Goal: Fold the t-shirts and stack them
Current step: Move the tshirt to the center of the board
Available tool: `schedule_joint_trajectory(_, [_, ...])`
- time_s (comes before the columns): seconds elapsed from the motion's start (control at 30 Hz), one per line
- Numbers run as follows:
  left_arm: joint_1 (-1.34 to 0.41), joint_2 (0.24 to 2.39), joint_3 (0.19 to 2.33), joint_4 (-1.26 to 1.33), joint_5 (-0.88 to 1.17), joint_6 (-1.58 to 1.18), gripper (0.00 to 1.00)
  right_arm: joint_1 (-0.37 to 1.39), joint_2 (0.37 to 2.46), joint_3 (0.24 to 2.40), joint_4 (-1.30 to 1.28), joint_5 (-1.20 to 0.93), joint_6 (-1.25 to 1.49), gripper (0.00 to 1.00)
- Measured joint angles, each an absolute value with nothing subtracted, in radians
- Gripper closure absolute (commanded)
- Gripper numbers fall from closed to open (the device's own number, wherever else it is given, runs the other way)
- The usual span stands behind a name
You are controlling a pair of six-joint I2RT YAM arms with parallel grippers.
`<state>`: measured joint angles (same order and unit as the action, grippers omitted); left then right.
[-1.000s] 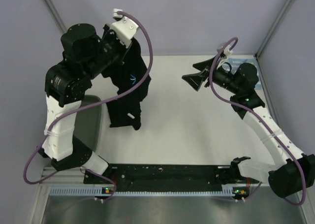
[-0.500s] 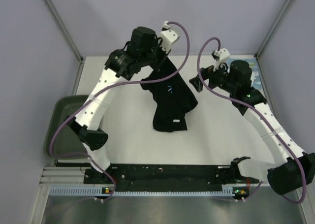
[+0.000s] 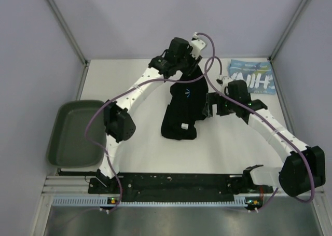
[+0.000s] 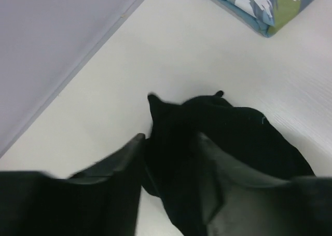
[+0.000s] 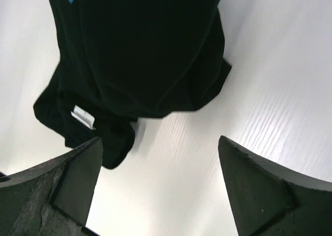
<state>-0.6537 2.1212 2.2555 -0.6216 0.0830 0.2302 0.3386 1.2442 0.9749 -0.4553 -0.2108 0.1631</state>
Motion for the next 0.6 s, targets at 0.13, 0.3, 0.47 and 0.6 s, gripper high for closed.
schedule_joint_trajectory(0.13, [-0.64,2.219,2.261,-0.541,0.062,0.197,0.01,0.358,1.263,0.905,-0.477,-0.23,0.223,0.12])
schedule_joint_trajectory(0.3, [-0.603,2.241,2.271,-0.528,0.075,0.183,0.01,0.449,1.277,0.832,-0.447,-0.266,0.268,0.14])
schedule_joint_trajectory(0.47, [-0.568,2.164,2.211,-0.516,0.08,0.192,0.01,0.508,1.313,0.791,-0.382,-0.305,0.301,0.15])
schedule_joint_trajectory(0.6, [-0.53,2.058,2.121,-0.522,0.09,0.197,0.01,0.553,1.377,0.791,-0.314,-0.331,0.319,0.21])
